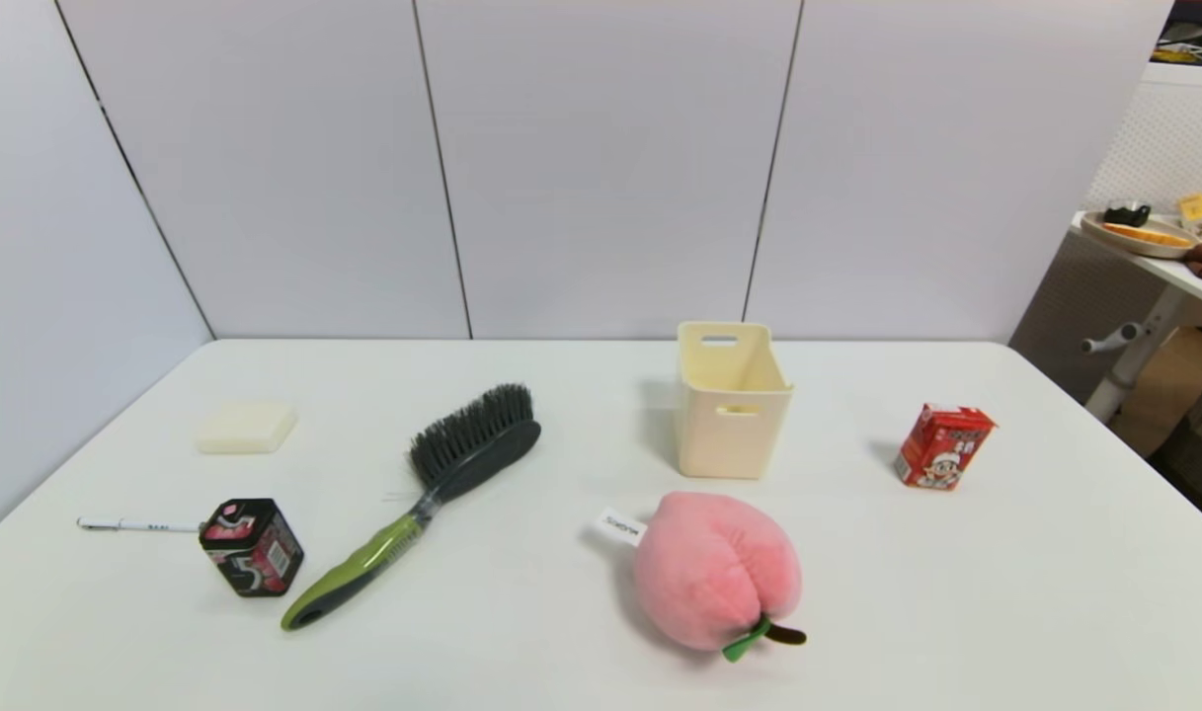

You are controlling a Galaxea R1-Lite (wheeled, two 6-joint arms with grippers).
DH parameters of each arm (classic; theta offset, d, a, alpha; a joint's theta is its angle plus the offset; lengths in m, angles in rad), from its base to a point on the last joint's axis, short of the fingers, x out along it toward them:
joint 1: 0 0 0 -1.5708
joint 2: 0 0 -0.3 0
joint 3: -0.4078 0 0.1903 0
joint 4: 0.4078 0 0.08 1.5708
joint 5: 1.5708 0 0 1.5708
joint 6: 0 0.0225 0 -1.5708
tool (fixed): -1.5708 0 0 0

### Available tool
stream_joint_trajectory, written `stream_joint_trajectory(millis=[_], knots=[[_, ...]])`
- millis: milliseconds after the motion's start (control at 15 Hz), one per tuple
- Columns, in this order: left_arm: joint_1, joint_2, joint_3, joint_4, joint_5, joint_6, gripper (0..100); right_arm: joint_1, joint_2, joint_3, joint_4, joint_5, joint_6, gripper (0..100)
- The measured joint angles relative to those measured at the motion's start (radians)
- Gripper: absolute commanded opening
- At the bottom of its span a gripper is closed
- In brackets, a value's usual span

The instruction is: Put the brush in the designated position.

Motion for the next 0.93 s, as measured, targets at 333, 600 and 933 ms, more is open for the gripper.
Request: stream_joint_trajectory(millis=[333, 600, 933], knots=[[0.000, 0.000, 0.000, 0.000, 0.000, 0.000, 100, 0.000, 0.000, 0.000, 0.000, 0.001, 0.000, 100], [0.000, 0.000, 0.000, 0.000, 0.000, 0.000, 100, 0.000, 0.000, 0.000, 0.001, 0.000, -0.003, 100], [0.000, 0.000, 0.000, 0.000, 0.000, 0.000, 100, 0.000, 0.000, 0.000, 0.002, 0.000, -0.003, 100]])
